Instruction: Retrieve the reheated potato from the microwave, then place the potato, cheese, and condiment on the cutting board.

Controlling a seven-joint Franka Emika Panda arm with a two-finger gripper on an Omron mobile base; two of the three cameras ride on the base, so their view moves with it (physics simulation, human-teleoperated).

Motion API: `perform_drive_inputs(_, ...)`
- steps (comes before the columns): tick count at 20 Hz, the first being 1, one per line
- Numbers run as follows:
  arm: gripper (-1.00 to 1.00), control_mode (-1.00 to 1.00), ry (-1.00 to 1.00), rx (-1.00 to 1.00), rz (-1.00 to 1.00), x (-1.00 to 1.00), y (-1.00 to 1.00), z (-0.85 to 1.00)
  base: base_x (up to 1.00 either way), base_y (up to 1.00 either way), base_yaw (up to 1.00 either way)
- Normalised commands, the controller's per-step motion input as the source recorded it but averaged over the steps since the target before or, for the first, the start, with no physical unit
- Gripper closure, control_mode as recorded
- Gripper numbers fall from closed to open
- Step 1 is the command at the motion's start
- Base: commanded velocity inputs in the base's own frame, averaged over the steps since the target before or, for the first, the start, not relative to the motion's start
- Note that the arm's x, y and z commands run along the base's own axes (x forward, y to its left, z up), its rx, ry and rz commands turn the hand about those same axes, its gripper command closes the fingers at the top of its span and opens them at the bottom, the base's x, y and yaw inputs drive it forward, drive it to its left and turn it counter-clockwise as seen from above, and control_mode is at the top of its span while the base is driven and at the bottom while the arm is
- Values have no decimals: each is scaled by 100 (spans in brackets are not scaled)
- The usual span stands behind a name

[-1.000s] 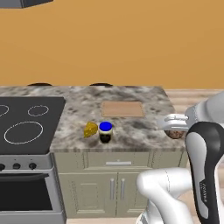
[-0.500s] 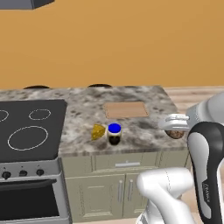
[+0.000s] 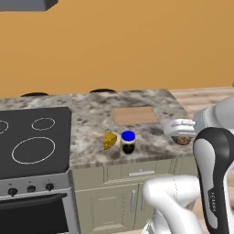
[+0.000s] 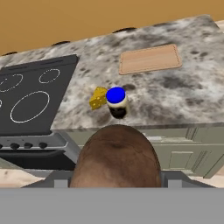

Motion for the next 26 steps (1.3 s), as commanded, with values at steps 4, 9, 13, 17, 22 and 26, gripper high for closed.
perform_drive_inputs(4,100,100,0,0,0,0,0,0,21,0,-9)
perform_drive_inputs(9,100,100,0,0,0,0,0,0,37,0,0)
perform_drive_inputs(13,100,100,0,0,0,0,0,0,48,0,4)
perform_drive_inputs(17,100,100,0,0,0,0,0,0,48,0,4)
perform_drive_inputs(22,100,100,0,0,0,0,0,0,50,0,1)
perform_drive_inputs(26,100,100,0,0,0,0,0,0,48,0,0)
